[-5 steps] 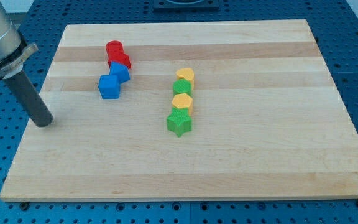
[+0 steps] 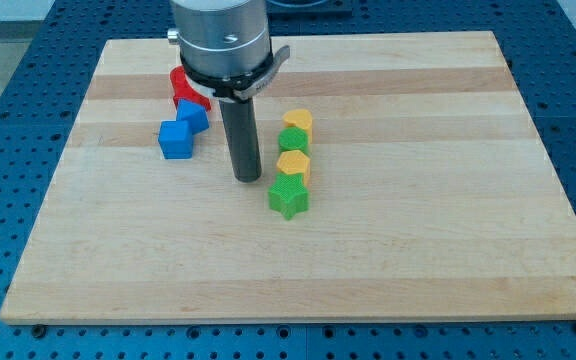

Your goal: Move the arm left to the green circle

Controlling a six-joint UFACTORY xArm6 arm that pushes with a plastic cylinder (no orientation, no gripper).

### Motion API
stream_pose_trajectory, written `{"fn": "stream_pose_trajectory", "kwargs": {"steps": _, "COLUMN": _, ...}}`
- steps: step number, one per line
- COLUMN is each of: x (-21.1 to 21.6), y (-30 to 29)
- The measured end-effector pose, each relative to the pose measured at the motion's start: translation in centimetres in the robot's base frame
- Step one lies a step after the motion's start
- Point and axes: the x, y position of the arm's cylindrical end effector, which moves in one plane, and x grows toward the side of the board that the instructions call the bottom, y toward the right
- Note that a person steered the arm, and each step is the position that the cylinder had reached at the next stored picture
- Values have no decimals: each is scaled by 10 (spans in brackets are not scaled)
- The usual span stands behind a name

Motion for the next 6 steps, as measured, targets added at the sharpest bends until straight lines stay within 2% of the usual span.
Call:
{"fn": "stream_pose_trajectory", "kwargs": {"steps": 3, "x": -20, "y": 0}}
{"fn": "stream_pose_trajectory", "kwargs": {"steps": 4, "x": -41, "y": 5}}
{"fn": "stream_pose_trajectory", "kwargs": {"steps": 5, "x": -55, "y": -16}}
{"fn": "stream_pose_trajectory", "kwargs": {"steps": 6, "x": -54, "y": -79}}
